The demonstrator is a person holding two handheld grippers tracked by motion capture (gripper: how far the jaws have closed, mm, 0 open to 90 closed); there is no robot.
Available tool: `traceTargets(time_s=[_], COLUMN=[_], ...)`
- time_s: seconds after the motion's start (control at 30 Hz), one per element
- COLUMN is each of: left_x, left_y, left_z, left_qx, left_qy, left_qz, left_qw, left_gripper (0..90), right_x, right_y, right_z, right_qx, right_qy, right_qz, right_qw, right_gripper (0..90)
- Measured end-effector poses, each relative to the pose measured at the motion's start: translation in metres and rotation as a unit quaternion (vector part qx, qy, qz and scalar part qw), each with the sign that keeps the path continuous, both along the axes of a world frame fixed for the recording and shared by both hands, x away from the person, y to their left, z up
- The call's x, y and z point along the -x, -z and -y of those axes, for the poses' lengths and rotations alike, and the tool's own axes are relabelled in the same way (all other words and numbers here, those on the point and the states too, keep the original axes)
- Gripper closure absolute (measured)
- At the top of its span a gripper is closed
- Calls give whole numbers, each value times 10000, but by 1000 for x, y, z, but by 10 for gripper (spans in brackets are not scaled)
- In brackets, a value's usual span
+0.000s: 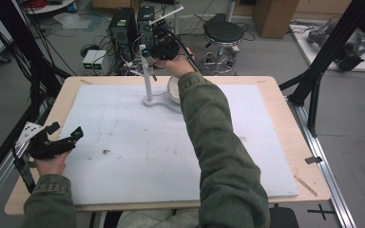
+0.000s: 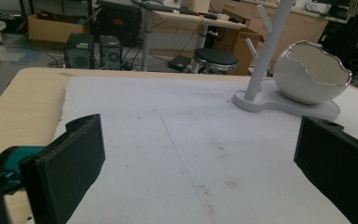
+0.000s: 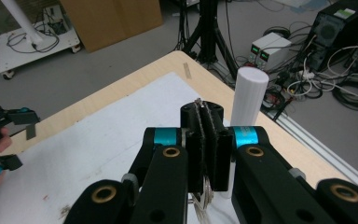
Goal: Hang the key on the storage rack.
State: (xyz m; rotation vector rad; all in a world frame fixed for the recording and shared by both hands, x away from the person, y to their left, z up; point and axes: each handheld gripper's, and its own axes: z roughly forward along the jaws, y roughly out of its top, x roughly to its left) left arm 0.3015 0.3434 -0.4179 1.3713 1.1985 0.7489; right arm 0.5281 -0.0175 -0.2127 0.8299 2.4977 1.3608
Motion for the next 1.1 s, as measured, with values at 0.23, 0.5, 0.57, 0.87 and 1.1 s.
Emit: traceTargets(time_s=[0.23,0.5,0.57,0.87,1.1], left_x=[2,1,1,1,1], left_y=[0,1,1,1,2], left_z=[-3,-2,-2,-3,-3], left_qx=[2,-13,-19,-20,-52], left_qy=[-24,-19,-20,-23,-9], left_qz=[-1,-14,-18,-33,-54], left_qw=[10000,10000,10000,10000,10000], left_gripper=[23,23,23,23,23], right_x=[-8,-15,-17,-23,-25], right_y=[4,11,11,19,25], right_z=[-15,-27,-29,-36,-33], right_qx=[120,247,225,243,101], right_qy=[94,155,160,297,324], right_qz=[14,91,87,139,196], right_qw=[9999,9995,9996,9992,9992], right_gripper=[877,878,877,877,865])
